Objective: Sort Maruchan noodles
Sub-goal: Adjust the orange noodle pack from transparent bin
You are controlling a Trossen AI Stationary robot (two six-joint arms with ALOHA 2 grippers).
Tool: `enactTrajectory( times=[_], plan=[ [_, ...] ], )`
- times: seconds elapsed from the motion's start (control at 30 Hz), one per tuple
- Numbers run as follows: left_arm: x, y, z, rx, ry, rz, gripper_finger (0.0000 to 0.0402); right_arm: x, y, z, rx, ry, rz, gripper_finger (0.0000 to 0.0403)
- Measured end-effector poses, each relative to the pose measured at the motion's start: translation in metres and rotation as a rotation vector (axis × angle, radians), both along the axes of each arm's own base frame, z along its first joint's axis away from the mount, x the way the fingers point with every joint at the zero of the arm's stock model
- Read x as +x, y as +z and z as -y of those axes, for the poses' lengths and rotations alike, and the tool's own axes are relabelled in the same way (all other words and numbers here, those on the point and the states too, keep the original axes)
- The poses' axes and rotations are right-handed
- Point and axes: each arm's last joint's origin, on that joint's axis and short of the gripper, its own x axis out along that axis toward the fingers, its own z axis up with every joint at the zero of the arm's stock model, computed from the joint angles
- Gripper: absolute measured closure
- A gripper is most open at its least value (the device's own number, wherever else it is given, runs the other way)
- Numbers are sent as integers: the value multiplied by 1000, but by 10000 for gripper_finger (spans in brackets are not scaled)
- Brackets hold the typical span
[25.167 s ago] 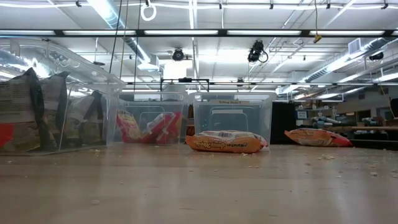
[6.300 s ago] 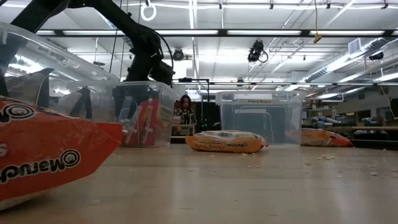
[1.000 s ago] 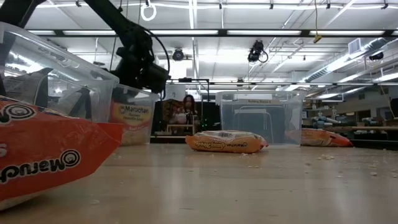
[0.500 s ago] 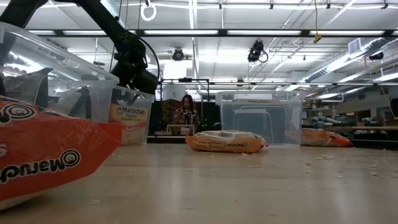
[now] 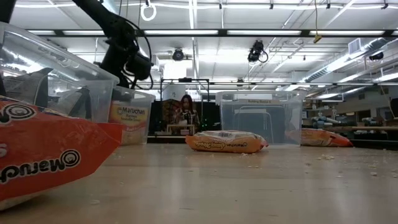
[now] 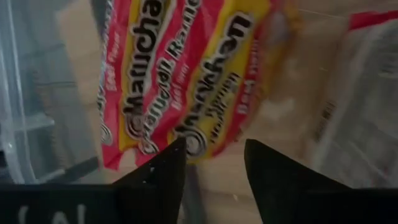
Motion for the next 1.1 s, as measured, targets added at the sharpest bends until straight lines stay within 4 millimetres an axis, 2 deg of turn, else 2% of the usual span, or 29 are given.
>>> enactTrajectory(
  times=[0.23, 0.4, 0.47, 0.57, 0.63, 0.77, 1.0, 1.1],
  plan=[
    [0, 36, 17, 27, -55, 261, 221, 5, 0, 6, -30, 0, 0, 119],
    [15, 64, 41, 57, -194, 520, 221, 15, 0, 17, -83, 18, -19, 119],
    [24, 68, 48, 79, -256, 562, 221, 18, 0, 22, -112, 37, -31, 119],
    [32, 63, 46, 94, -262, 565, 221, 24, 0, 29, -126, 58, -54, 119],
    [35, 55, 38, 91, -220, 560, 222, 27, 0, 32, -115, 67, -62, 119],
    [37, 36, 23, -8, -198, 552, 233, 32, 1, 34, -93, 78, -58, 119],
    [34, 17, 8, -106, -267, 485, 246, 33, 1, 34, -93, 74, -46, 119],
    [27, 15, 1, -64, -257, 404, 246, 33, 1, 35, -106, 70, -42, 119]
  ],
)
